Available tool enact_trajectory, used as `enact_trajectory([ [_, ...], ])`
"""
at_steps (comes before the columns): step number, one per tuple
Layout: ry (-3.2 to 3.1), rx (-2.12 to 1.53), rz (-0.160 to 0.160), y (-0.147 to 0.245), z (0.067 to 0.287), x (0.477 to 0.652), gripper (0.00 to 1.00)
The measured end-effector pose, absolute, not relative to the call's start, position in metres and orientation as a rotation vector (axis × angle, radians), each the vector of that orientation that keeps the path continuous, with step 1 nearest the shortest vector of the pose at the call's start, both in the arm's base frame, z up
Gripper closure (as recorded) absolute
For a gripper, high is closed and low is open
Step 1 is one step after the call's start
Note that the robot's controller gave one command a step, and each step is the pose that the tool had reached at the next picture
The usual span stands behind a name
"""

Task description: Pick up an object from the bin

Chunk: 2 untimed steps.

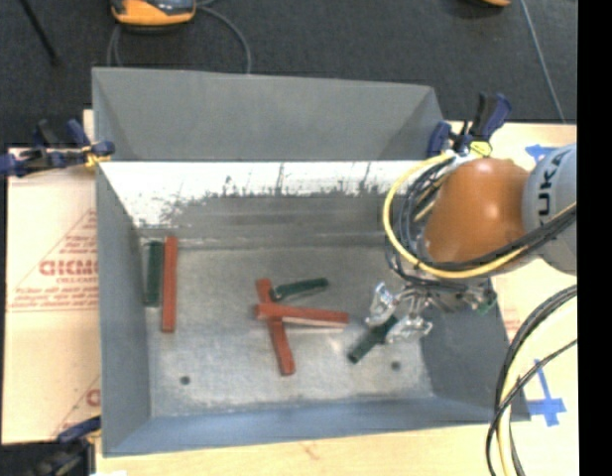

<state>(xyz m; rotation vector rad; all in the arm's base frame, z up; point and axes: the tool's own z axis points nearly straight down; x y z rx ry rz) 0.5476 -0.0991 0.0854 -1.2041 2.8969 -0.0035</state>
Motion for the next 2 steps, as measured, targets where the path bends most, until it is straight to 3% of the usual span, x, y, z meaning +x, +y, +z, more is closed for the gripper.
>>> enact_trajectory([
  [2, 2.904, -1.200, 0.002, -0.099, 0.117, 0.546, 1.00],
])
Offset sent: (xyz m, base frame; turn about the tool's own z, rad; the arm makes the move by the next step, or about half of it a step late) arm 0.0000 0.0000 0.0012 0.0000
